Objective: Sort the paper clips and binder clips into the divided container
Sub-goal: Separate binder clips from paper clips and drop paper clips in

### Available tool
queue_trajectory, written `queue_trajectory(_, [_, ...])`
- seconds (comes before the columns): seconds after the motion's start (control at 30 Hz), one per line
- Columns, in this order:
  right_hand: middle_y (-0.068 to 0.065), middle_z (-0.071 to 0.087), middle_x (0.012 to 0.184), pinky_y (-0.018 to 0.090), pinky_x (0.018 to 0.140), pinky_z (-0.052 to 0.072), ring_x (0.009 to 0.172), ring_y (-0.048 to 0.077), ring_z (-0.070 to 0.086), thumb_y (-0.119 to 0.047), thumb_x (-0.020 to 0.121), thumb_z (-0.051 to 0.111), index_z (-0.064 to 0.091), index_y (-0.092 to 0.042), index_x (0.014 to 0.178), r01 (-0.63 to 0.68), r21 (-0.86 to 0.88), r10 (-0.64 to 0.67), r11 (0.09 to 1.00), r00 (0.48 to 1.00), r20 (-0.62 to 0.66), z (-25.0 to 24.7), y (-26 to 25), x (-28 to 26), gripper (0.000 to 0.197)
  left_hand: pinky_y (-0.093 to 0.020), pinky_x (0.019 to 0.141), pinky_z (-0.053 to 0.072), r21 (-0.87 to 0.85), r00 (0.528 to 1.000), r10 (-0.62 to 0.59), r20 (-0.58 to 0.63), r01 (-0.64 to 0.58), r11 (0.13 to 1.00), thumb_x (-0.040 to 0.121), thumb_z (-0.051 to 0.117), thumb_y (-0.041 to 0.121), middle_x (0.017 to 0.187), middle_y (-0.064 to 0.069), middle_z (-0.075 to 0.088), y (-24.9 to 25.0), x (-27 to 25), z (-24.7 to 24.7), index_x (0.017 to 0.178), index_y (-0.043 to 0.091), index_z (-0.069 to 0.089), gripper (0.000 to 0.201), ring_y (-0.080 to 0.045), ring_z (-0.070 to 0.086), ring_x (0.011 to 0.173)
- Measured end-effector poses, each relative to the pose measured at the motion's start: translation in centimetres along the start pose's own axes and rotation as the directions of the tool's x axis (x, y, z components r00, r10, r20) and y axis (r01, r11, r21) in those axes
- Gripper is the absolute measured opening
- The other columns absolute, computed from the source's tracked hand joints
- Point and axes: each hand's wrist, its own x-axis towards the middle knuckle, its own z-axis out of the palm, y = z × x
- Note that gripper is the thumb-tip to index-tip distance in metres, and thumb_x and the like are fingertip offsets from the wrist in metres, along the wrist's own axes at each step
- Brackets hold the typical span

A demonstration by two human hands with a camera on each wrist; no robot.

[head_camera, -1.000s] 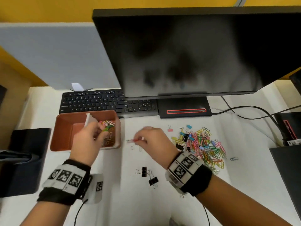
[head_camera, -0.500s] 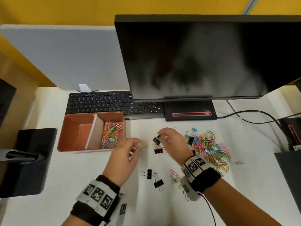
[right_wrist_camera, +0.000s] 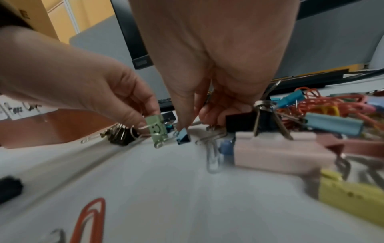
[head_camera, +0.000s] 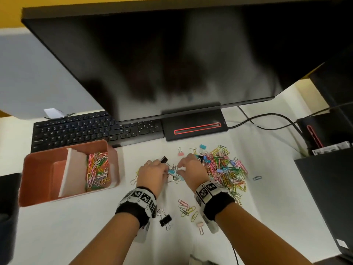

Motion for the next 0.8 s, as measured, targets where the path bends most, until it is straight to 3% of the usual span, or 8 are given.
queue_trajectory(0.1, [0.005, 0.05, 0.117, 0.024, 0.087, 0.046, 0.097, 0.016, 0.057, -0.014, 0.089, 0.056, 0.064, -0.014, 0.1, 0.013, -0.024, -0.012, 1.0, 1.0, 0.016, -0.3, 0.5, 0.0, 0.014, -0.033, 0.084, 0.032, 0.042, 0.998, -0.048, 0.029, 0.047, 0.998, 0.087, 0.056, 0.032, 0.098, 0.01, 0.058, 0.1, 0.2, -0.1, 0.097, 0.033, 0.062, 0.012, -0.018, 0.047, 0.101])
queue_trajectory(0.2, [0.003, 0.05, 0.115, 0.025, 0.085, 0.046, 0.095, 0.017, 0.057, -0.023, 0.087, 0.06, 0.063, -0.014, 0.102, 0.042, -0.039, -0.042, 0.998, 0.999, 0.004, -0.4, 0.6, -0.4, 0.018, -0.034, 0.082, 0.027, 0.097, 0.997, -0.07, 0.023, 0.068, 0.993, 0.087, 0.055, 0.035, 0.094, 0.012, 0.058, 0.3, 0.4, -0.2, 0.093, 0.033, 0.061, 0.008, -0.016, 0.047, 0.098])
queue_trajectory(0.3, [0.003, 0.049, 0.114, 0.03, 0.084, 0.05, 0.094, 0.019, 0.058, -0.025, 0.086, 0.062, 0.061, -0.014, 0.103, 0.044, -0.086, -0.044, 0.995, 0.999, 0.003, -0.3, 0.3, -0.3, 0.02, -0.035, 0.079, 0.023, 0.157, 0.995, -0.099, 0.027, 0.093, 0.983, 0.089, 0.051, 0.034, 0.086, 0.01, 0.057, 0.5, 0.6, -0.1, 0.088, 0.033, 0.061, 0.01, -0.017, 0.048, 0.09])
queue_trajectory(0.4, [0.006, 0.052, 0.113, 0.037, 0.082, 0.054, 0.092, 0.022, 0.059, -0.02, 0.09, 0.055, 0.062, -0.011, 0.101, 0.054, -0.165, -0.05, 0.985, 0.998, 0.027, -0.1, 0.1, 0.2, 0.016, -0.036, 0.081, 0.026, 0.205, 0.993, -0.117, 0.032, 0.108, 0.973, 0.091, 0.047, 0.029, 0.089, 0.009, 0.058, 0.5, 0.6, 0.2, 0.09, 0.032, 0.059, 0.013, -0.018, 0.05, 0.092])
queue_trajectory(0.6, [0.007, 0.062, 0.098, 0.034, 0.077, 0.053, 0.088, 0.022, 0.06, -0.012, 0.092, 0.047, 0.058, -0.008, 0.101, 0.082, -0.135, -0.066, 0.987, 0.991, 0.12, -0.2, 0.1, -0.1, 0.015, -0.034, 0.081, 0.024, 0.136, 0.996, -0.09, 0.013, 0.088, 0.987, 0.092, 0.041, 0.027, 0.087, 0.01, 0.059, -0.2, -0.2, 0.0, 0.084, 0.031, 0.05, 0.013, -0.016, 0.046, 0.085])
queue_trajectory(0.7, [0.005, 0.062, 0.087, 0.032, 0.074, 0.051, 0.083, 0.019, 0.058, -0.005, 0.087, 0.051, 0.054, -0.012, 0.11, 0.146, -0.047, -0.137, 0.988, 0.976, 0.167, 0.0, 0.4, -0.9, 0.024, -0.034, 0.081, 0.018, 0.067, 0.998, -0.052, -0.033, 0.054, 0.996, 0.092, 0.042, 0.029, 0.086, 0.012, 0.062, -0.6, -1.0, -0.6, 0.097, 0.035, 0.047, 0.009, -0.016, 0.049, 0.083])
queue_trajectory(0.8, [0.006, 0.064, 0.095, 0.026, 0.08, 0.046, 0.089, 0.018, 0.058, -0.003, 0.088, 0.048, 0.053, -0.017, 0.125, 0.237, -0.021, -0.23, 0.971, 0.957, 0.175, 0.4, 0.5, -1.9, 0.04, -0.035, 0.083, 0.015, 0.113, 1.0, 0.015, 0.014, -0.016, 0.993, 0.093, 0.04, 0.03, 0.098, 0.012, 0.062, -0.1, -1.3, -0.9, 0.112, 0.038, 0.046, 0.022, -0.018, 0.051, 0.094])
